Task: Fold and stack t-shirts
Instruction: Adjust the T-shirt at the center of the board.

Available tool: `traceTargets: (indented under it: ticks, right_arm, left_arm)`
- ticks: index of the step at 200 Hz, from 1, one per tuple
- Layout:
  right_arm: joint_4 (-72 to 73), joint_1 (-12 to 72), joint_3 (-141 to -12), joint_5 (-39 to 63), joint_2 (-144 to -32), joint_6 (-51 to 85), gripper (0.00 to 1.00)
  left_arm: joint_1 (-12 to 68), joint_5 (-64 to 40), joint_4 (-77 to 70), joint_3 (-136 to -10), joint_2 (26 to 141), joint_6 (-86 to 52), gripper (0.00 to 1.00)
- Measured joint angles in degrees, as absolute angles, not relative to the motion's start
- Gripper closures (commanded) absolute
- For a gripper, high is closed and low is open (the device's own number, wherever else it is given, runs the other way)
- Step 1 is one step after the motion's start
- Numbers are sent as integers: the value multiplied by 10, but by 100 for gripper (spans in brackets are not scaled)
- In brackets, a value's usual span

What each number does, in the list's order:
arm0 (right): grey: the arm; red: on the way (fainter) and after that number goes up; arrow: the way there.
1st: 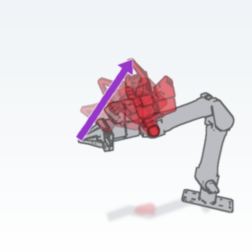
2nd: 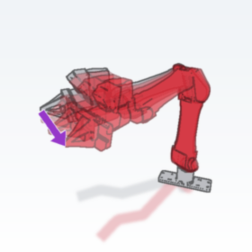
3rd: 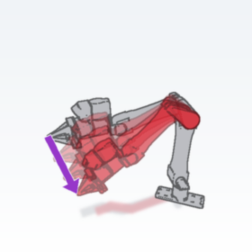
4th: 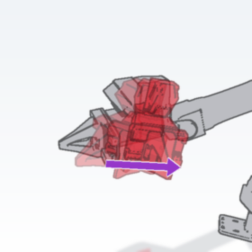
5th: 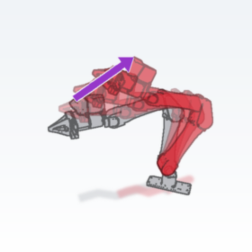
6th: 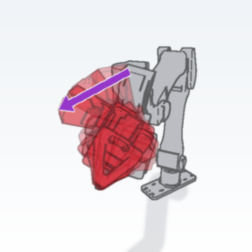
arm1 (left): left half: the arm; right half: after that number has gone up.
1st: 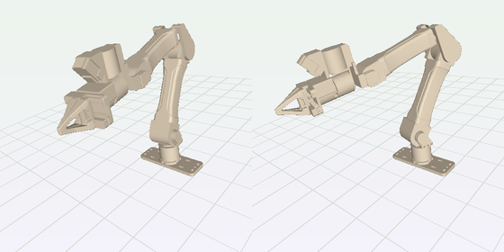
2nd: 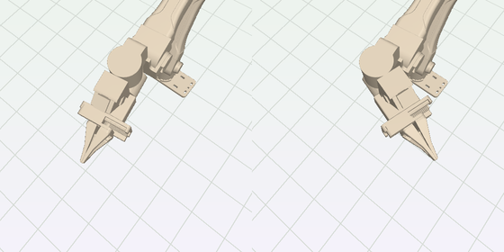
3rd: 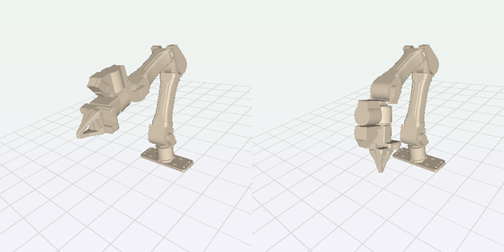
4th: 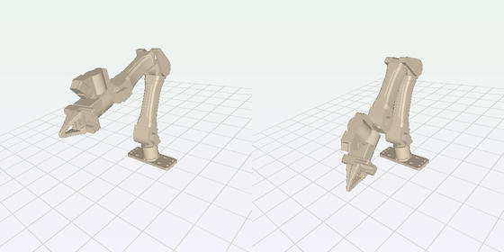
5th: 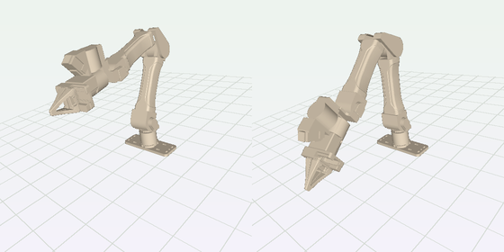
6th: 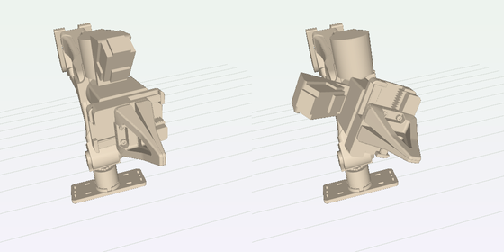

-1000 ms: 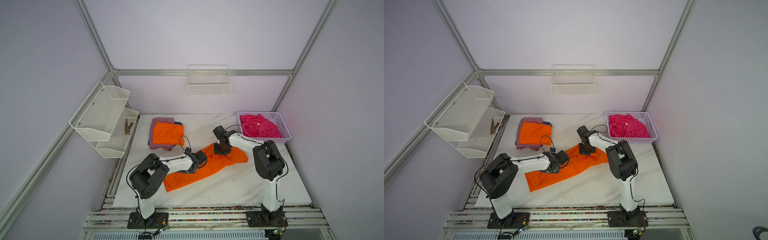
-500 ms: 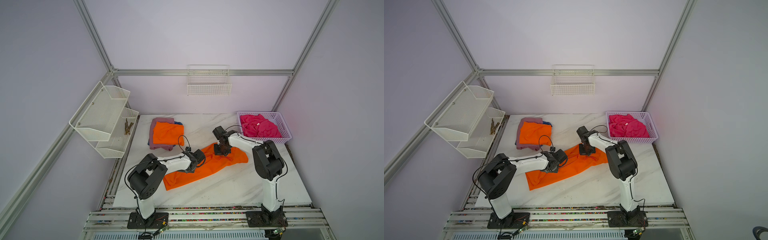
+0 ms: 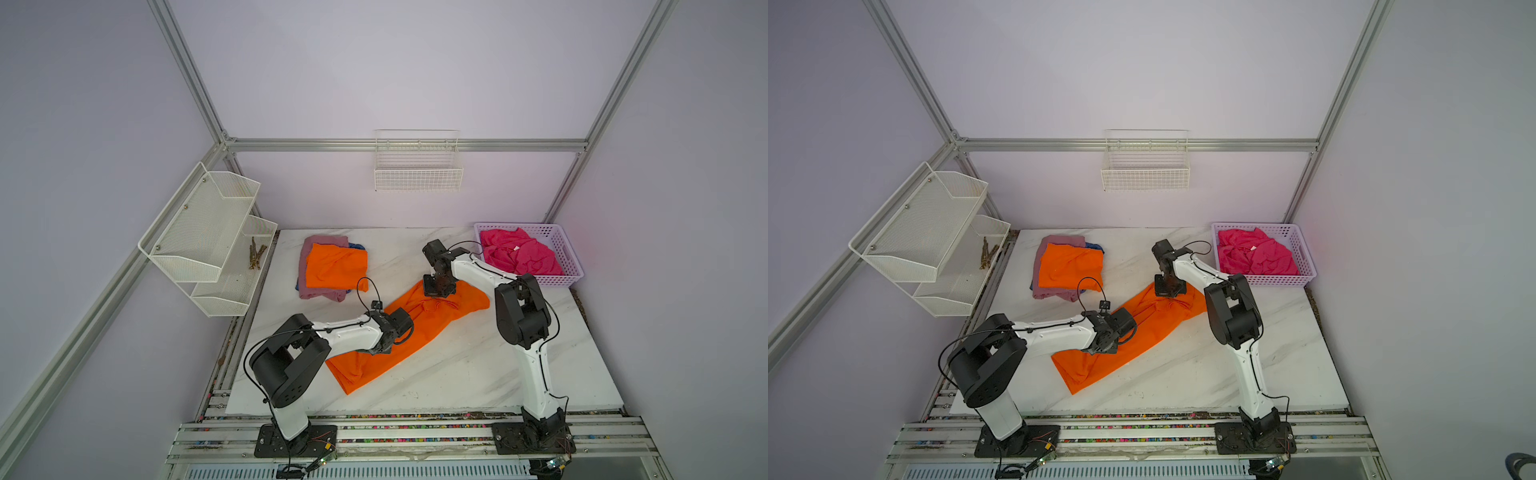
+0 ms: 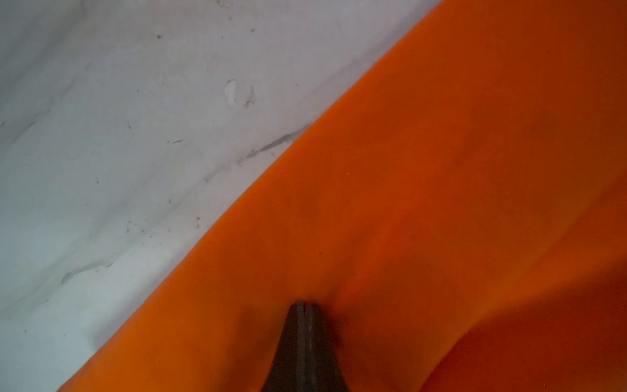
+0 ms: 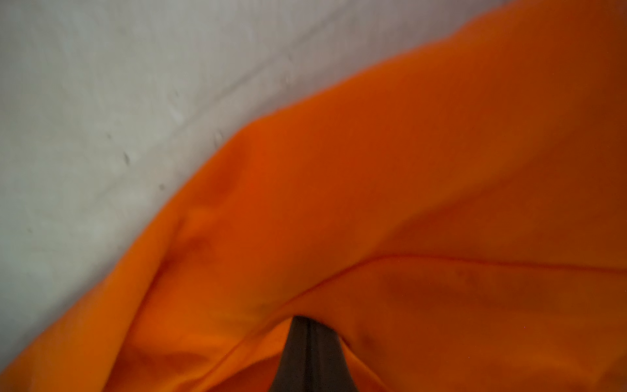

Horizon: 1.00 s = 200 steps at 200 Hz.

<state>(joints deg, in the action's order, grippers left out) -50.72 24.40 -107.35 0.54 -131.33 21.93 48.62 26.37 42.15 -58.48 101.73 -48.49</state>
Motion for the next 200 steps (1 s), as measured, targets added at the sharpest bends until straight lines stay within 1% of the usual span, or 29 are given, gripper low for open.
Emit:
traceTargets:
  ticks: [34, 60, 82, 107, 124, 161, 200]
  right_arm:
    - [-542, 227, -1229, 31, -1404, 195, 100]
    - [-557, 223, -1287, 69, -1439, 178, 100]
    - [-560, 223, -1286, 79, -1440, 168, 100]
    - [-532, 222, -1236, 85, -1416, 158, 100]
    - [-522, 222, -1227, 88, -1411, 154, 100]
    - [-531, 227, -1244, 87, -1419, 141, 100]
    - [-550, 239, -1287, 88, -1444, 131, 100]
  left_arm:
    - [521, 249, 468, -646, 1057, -489, 100]
    - [551, 220, 496, -695, 1085, -488, 100]
    - [571, 199, 518, -730, 1105, -488, 100]
    - [580, 183, 538, -759, 1122, -481, 100]
    - [585, 167, 559, -797, 1145, -465, 100]
    - [613, 136, 574, -913, 1214, -414, 100]
    - [627, 106, 552, -925, 1221, -392, 100]
